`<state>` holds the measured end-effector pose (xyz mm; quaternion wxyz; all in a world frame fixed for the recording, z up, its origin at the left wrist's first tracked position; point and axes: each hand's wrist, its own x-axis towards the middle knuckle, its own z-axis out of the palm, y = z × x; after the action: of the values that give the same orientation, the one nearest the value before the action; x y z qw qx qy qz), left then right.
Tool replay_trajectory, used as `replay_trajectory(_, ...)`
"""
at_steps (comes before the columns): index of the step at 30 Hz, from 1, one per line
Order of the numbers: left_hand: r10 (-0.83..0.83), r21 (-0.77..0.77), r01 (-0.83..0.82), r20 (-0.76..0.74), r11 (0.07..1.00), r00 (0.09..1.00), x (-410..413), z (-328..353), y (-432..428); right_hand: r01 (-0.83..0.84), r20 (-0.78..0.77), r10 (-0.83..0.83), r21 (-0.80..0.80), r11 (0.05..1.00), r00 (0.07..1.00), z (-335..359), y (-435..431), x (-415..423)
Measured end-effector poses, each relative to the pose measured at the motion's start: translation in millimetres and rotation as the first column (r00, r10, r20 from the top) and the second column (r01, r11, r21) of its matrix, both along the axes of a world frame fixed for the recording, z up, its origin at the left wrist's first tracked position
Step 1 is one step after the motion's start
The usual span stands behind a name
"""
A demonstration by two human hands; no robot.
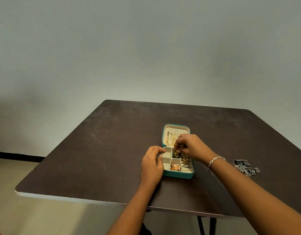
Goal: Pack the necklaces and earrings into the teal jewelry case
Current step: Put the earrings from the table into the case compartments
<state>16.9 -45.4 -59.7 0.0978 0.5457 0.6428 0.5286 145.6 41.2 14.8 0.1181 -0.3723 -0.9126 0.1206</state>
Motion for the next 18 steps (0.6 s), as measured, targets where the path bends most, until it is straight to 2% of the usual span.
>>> replay_trajectory(15, 0.005, -0.012, -0.005, 0.010, 1.000, 1.000, 1, 1, -1, -0.017, 0.073, 0.010, 0.095, 0.995, 0.997, -11, 2, -7)
replay_trajectory(18, 0.000, -0.016, 0.000, 0.005, 1.000, 1.000, 1, 2, -2, 0.002, 0.046, -0.007, 0.108, 0.994, 0.999, -11, 1, -6)
